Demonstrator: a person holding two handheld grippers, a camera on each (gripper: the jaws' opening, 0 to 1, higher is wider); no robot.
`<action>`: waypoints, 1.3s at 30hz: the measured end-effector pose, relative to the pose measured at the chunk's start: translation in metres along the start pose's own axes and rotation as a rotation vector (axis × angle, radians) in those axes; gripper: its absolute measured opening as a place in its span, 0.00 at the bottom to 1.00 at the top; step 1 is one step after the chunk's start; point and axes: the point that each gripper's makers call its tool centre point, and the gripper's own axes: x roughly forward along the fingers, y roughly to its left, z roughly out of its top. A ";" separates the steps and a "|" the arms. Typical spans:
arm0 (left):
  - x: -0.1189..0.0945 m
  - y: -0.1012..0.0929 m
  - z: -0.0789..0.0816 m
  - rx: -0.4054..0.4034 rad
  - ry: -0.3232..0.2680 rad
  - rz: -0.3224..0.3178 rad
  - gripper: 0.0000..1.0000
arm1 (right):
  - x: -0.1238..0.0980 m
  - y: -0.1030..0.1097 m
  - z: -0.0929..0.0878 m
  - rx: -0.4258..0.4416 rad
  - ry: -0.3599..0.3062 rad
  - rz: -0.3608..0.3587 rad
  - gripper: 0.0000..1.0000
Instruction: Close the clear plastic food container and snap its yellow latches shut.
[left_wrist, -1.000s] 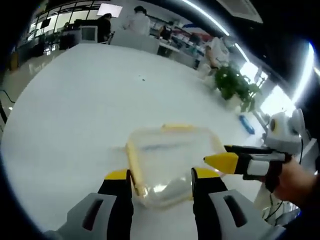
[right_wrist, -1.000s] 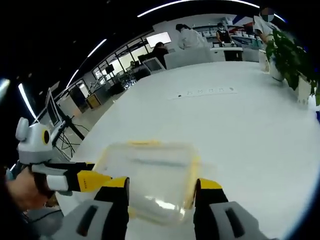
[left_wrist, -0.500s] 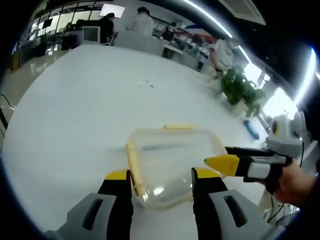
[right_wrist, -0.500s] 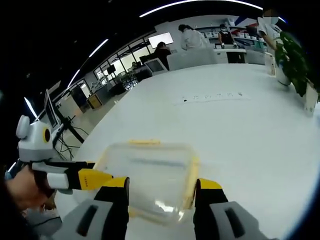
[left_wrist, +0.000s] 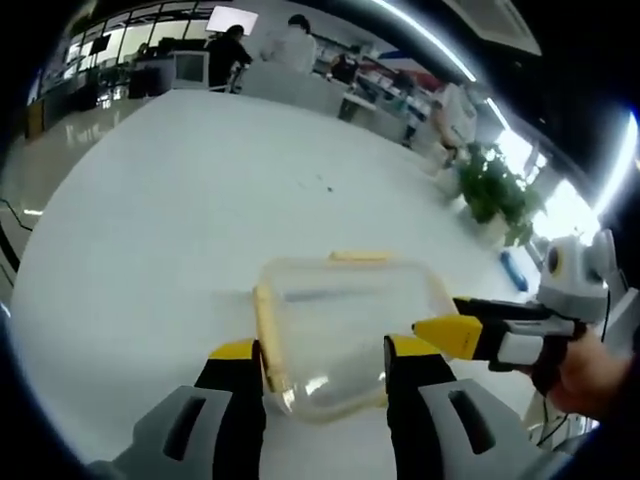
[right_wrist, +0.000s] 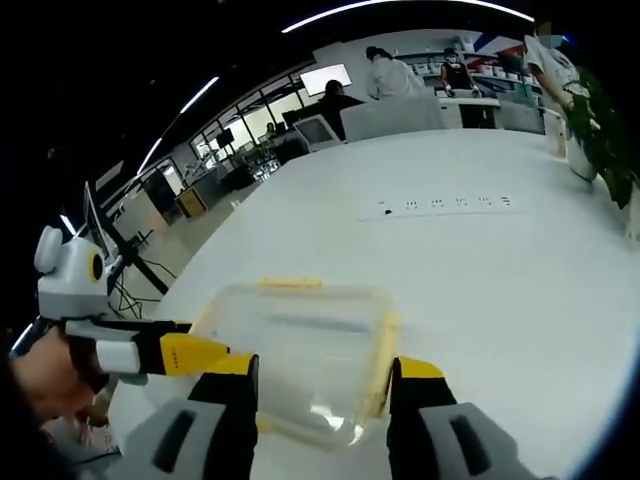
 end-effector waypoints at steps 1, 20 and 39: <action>-0.001 0.001 0.000 -0.002 0.001 0.004 0.47 | 0.001 0.001 0.000 -0.001 -0.001 0.000 0.50; -0.008 0.013 0.007 0.023 -0.083 0.064 0.51 | -0.002 -0.009 0.004 -0.040 -0.039 -0.049 0.77; -0.021 0.018 0.019 0.030 -0.194 0.055 0.99 | -0.016 -0.001 0.010 -0.094 -0.110 0.019 1.00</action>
